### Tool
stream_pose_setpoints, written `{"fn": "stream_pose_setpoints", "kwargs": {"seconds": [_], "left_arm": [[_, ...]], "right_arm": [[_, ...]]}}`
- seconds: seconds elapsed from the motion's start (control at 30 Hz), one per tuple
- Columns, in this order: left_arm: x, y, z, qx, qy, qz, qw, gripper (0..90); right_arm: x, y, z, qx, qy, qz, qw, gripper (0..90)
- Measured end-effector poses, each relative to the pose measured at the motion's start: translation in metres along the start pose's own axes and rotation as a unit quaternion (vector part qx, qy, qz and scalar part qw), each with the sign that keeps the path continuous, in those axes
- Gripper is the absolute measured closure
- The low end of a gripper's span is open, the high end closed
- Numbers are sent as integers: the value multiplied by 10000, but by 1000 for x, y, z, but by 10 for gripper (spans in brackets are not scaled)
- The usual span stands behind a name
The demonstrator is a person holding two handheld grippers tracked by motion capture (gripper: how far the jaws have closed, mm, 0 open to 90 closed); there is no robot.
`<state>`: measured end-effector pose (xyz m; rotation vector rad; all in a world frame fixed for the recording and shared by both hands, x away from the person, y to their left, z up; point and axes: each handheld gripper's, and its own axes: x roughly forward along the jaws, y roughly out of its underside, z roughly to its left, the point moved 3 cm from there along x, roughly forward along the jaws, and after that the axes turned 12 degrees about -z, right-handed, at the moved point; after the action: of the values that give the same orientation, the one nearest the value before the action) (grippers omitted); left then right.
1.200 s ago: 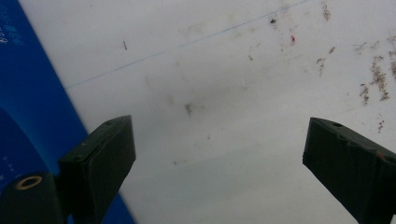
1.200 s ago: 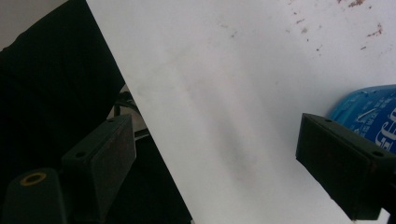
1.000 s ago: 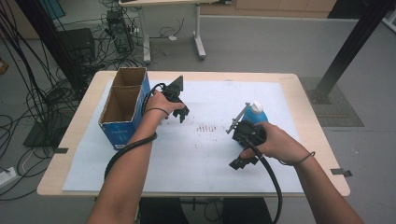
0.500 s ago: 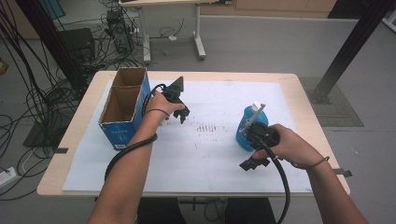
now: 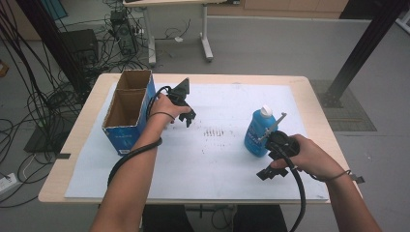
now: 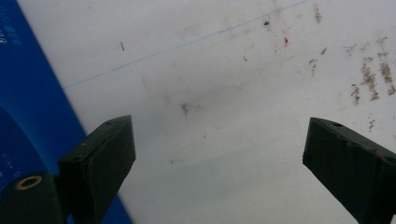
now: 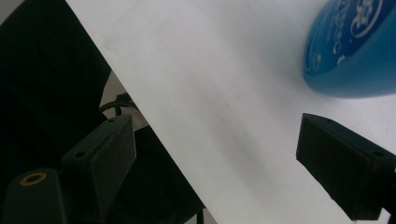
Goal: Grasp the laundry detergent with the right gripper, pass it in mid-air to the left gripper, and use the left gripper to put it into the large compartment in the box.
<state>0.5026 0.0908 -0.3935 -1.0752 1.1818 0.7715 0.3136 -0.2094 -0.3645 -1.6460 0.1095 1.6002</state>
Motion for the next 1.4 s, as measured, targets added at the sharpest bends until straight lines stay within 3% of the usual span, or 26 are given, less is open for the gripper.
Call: {"fn": "stream_pose_setpoints", "kwargs": {"seconds": [0.2, 1.0, 1.4], "left_arm": [[-1, 0, -1, -21, 93, -16, 10000, 96], [-17, 9, -9, -65, 88, -27, 9999, 94], [-27, 25, -15, -66, 212, -173, 9996, 93]], "right_arm": [[0, 9, -6, 132, 99, 37, 9999, 116], [-2, 26, -30, 481, 417, -48, 9980, 102], [4, 38, -40, 717, 559, -144, 9958, 88]]}}
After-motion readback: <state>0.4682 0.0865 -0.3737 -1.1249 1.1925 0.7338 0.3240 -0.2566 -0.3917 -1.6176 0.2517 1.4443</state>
